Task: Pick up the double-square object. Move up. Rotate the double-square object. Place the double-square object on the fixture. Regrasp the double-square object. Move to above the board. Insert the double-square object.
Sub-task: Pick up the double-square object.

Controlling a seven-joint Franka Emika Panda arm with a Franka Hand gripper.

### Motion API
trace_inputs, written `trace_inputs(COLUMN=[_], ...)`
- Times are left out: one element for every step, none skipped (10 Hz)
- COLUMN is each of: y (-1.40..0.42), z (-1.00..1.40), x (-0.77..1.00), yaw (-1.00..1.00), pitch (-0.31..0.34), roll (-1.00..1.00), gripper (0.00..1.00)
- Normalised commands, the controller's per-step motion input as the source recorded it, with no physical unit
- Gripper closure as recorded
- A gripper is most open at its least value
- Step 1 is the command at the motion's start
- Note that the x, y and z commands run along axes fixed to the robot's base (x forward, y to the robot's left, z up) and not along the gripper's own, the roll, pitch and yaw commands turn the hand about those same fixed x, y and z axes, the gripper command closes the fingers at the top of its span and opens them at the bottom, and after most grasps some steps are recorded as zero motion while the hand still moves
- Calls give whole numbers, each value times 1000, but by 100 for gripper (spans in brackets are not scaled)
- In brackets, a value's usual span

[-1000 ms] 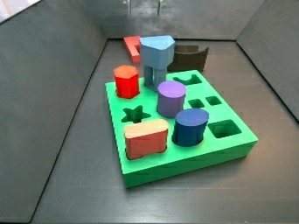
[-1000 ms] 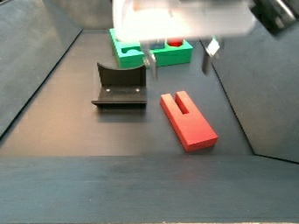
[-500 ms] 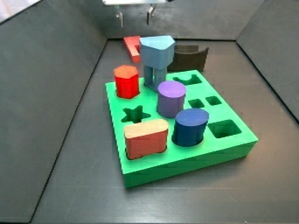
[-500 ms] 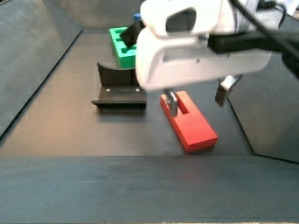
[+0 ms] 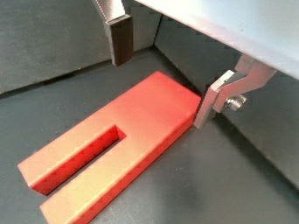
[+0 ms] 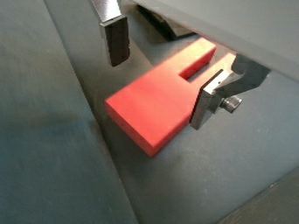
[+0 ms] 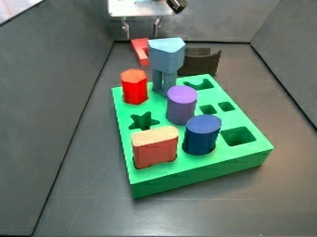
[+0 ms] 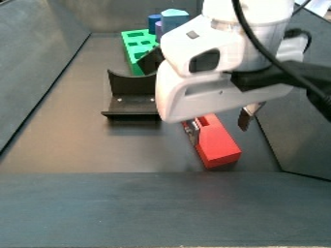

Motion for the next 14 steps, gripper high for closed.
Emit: trace_inputs(y=[20, 0, 0, 43, 60, 51, 0, 0, 0, 0, 0, 0, 0, 0], z=[-683, -1000, -1000, -866, -766, -411, 0, 0, -134, 0, 0, 0, 0, 0], x=[0, 0, 0, 37, 0, 0, -29, 0, -60, 0, 0, 0, 0, 0], yaw=[97, 154, 191, 174, 134, 57, 0, 0, 54, 0, 0, 0, 0, 0], pitch=[-131, -64, -53, -79, -101, -67, -11, -31, -164, 0, 0, 0, 0, 0], roll=[-186, 0, 50, 0, -53, -99, 0, 0, -17, 0, 0, 0, 0, 0], gripper=[0, 0, 0, 0, 0, 0, 0, 0, 0, 0, 100, 100, 100, 100])
